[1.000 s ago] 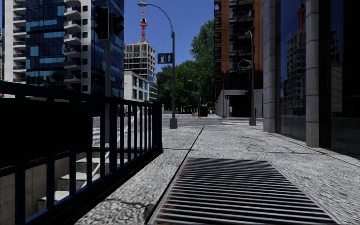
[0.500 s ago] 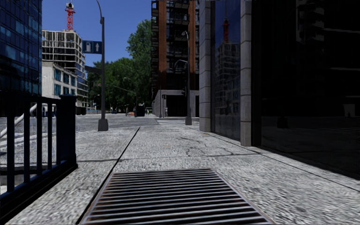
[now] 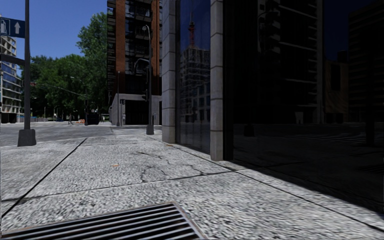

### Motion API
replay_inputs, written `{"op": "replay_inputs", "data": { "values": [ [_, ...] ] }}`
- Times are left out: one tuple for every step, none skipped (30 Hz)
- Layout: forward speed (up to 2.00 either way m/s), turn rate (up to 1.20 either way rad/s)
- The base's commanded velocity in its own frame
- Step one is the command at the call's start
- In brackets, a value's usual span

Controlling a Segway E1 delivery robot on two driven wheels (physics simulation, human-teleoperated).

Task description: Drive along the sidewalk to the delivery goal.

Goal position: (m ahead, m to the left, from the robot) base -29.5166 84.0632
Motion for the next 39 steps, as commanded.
{"op": "replay_inputs", "data": {
  "values": [
    [1.60, 0.00],
    [1.60, 0.00],
    [1.60, 0.00],
    [1.60, 0.00],
    [1.60, 0.00],
    [1.60, 0.04],
    [1.60, 0.15],
    [1.60, 0.23],
    [1.60, 0.23],
    [1.60, 0.26],
    [1.59, 0.30],
    [1.59, 0.35],
    [1.59, 0.35],
    [1.57, 0.38],
    [1.56, 0.40],
    [1.54, 0.41],
    [1.48, 0.42],
    [1.48, 0.42],
    [1.41, 0.42],
    [1.36, 0.42],
    [1.33, 0.42],
    [1.33, 0.42],
    [1.33, 0.43],
    [1.32, 0.43],
    [1.32, 0.43],
    [1.32, 0.43],
    [1.32, 0.43],
    [1.32, 0.43],
    [1.32, 0.43],
    [1.32, 0.43],
    [1.32, 0.43],
    [1.32, 0.43],
    [1.32, 0.43],
    [1.32, 0.43],
    [1.32, 0.43],
    [1.32, 0.43],
    [1.32, 0.43],
    [1.32, 0.43],
    [1.33, 0.43]
  ]
}}
